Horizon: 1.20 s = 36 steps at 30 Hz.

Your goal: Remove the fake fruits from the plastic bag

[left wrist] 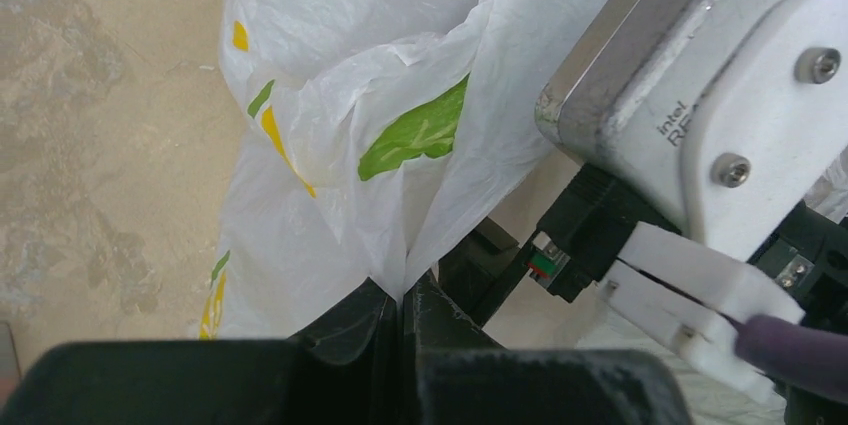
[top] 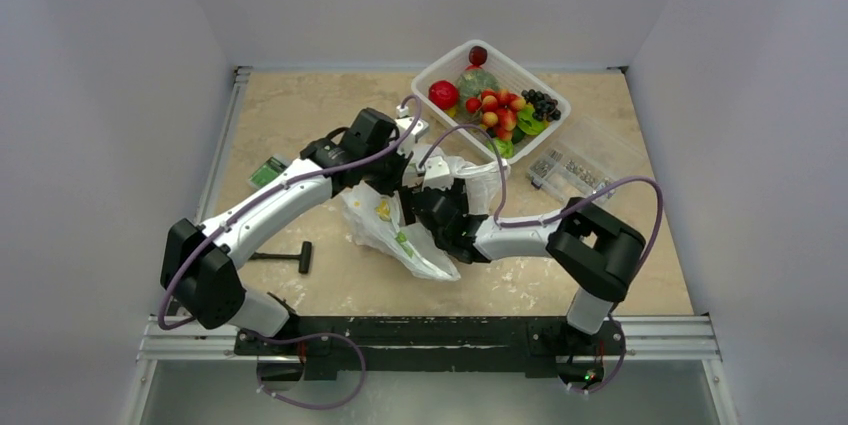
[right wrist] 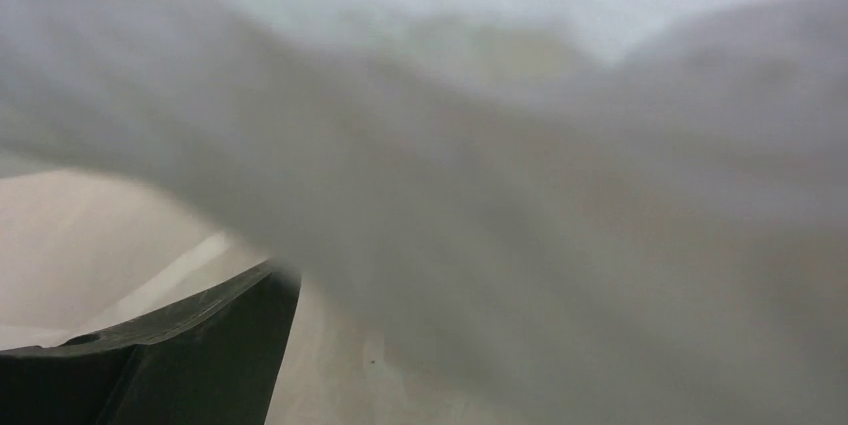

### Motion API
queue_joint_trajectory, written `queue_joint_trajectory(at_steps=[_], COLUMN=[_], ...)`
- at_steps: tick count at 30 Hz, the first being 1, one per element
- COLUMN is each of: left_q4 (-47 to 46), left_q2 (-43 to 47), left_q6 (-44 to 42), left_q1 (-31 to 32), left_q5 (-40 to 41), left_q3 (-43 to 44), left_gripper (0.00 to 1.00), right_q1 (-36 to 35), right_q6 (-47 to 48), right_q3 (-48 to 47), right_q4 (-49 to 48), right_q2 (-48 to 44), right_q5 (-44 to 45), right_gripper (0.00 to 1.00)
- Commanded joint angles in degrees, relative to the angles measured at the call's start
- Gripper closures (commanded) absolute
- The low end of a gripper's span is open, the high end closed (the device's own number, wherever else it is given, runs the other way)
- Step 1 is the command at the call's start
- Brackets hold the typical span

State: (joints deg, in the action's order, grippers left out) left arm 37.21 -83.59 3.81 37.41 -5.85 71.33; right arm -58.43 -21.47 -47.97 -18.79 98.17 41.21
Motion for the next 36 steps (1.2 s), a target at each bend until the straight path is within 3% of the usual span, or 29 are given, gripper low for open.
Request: queue_joint_trajectory(at_steps=[1, 5, 12, 13, 17, 27, 36], left_q4=[-2.0, -1.9, -1.5, -1.5, -0.6, -0.1, -4.2], left_q2=[-0.1, -0.7, -0.7, -0.7, -0.9, -0.3, 6.2], left_q6=[0.5, 0.4, 0.1, 0.0, -0.7, -3.1, -8.2], left_q1=[0.6, 0.6, 0.7, 0.7, 0.6, 0.6, 0.6], left_q5=[-2.8, -3.2, -2.1, -1.7, 1.4, 10.9, 11.1], left_q3=[0.8, 0.9, 1.0, 1.0, 1.8, 1.6, -2.3], left_gripper=[1.00, 1.00, 1.00, 1.00, 1.00, 1.00, 1.00], right_q1=[1.2, 1.3, 1.4, 1.4, 1.3, 1.4, 4.2], right_q6=[5.2, 9.1, 11.2, 11.0, 8.9, 4.6, 3.6], right_q3=[-3.1, -4.9, -7.4, -7.3, -4.9, 0.9, 2.9], right_q4=[-6.6, -10.7, -11.4, -11.1, -10.4, -7.4, -8.9], right_q2=[3.5, 8.3, 9.9, 9.1, 4.9, -10.2, -10.6], right_q5=[0.7, 0.6, -0.3, -0.8, -4.7, -15.3, -17.7], right_gripper=[0.04, 0.09, 0.46, 0.55, 0.70, 0.92, 0.94])
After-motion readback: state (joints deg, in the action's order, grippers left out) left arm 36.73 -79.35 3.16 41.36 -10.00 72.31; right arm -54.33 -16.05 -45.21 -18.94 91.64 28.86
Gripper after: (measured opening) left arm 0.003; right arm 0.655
